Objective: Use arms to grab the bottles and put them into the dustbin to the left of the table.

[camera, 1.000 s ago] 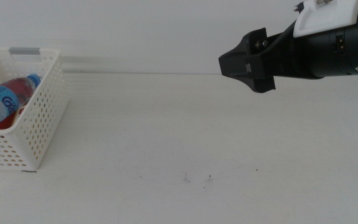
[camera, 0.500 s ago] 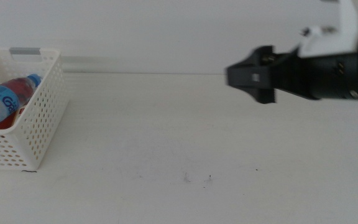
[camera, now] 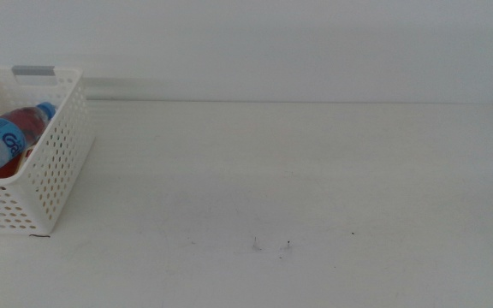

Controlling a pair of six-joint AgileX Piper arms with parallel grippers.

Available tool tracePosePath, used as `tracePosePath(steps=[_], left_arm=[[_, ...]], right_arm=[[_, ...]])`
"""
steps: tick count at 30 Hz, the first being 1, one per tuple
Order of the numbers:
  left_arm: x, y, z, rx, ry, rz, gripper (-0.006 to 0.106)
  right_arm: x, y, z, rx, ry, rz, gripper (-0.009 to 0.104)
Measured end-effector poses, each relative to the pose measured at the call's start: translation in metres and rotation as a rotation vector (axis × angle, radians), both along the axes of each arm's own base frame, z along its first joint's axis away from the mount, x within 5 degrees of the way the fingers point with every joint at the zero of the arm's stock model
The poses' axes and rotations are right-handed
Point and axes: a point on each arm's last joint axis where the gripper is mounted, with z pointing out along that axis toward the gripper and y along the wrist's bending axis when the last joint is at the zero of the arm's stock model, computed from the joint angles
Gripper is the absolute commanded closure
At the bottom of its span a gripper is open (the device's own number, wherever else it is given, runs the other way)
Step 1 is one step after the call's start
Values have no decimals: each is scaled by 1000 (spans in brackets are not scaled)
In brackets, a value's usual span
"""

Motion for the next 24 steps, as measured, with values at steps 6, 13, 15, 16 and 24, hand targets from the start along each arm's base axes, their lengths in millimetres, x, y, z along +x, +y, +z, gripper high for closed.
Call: tracePosePath(steps=[6,13,15,16,24], left_arm=[[1,1,-46,-4,-38,14,7],[9,1,-85,1,-29,31,7],[9,1,-95,-3,-47,34,7],[9,2,-99,-4,-56,37,7],[4,2,-105,-6,-67,35,7]], right_arm=[[-35,-5,-58,-21,-43,-38,9],[-40,-5,-87,-10,11,-38,9],[-40,-5,-87,-9,11,-38,9],[-40,-5,-87,-9,11,-38,9],[-40,-5,-86,-8,-1,-37,9]])
